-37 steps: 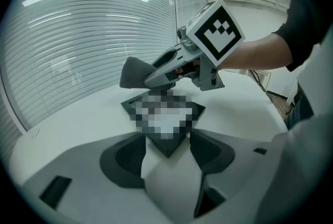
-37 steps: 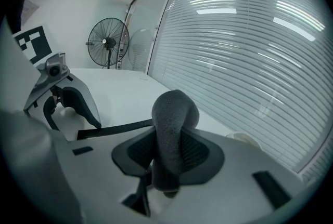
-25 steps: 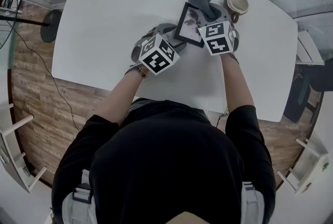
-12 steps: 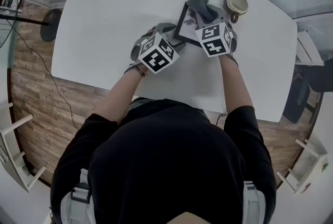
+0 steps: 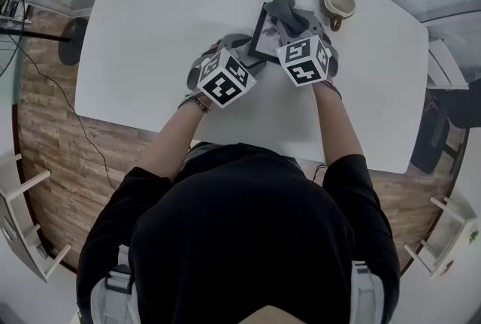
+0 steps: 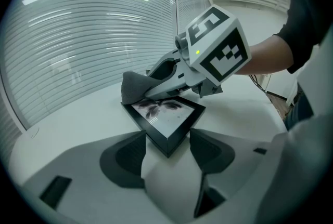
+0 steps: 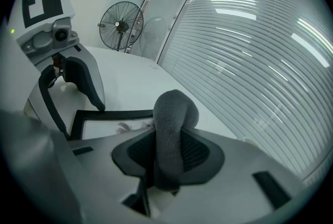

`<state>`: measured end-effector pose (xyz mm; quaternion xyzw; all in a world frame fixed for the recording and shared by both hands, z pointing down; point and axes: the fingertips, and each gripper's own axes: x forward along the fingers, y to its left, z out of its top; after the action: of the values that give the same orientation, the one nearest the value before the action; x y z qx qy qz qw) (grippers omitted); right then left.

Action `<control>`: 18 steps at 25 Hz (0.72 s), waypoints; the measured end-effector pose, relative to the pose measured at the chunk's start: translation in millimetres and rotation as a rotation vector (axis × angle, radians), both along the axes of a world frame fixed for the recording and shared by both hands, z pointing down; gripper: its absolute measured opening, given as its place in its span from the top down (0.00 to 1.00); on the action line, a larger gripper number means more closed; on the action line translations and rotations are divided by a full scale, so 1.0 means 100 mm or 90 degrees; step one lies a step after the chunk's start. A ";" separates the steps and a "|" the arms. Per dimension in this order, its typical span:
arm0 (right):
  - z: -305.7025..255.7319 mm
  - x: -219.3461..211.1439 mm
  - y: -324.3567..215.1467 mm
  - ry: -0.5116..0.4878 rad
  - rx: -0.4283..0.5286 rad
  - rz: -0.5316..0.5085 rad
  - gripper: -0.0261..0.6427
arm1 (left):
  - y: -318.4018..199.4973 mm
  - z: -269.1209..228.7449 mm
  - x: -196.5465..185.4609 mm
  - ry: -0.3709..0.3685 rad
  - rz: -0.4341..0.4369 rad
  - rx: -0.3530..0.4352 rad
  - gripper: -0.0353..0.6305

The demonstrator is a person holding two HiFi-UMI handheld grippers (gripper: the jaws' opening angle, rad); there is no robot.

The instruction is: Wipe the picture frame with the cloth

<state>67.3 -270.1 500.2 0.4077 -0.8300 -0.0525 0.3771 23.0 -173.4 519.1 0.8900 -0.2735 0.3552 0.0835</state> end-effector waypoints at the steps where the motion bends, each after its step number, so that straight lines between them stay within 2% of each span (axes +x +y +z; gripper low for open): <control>1: 0.00 -0.01 0.01 0.002 0.000 -0.002 0.78 | 0.00 0.00 0.00 0.000 0.000 0.000 0.53; 18: 0.05 -0.08 0.19 -0.010 -0.033 -0.013 0.78 | -0.02 0.01 -0.03 0.000 -0.001 0.000 0.53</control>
<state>59.4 -251.5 504.7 0.3901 -0.8380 -0.0318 0.3803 20.5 -174.9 519.9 0.8896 -0.2744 0.3552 0.0842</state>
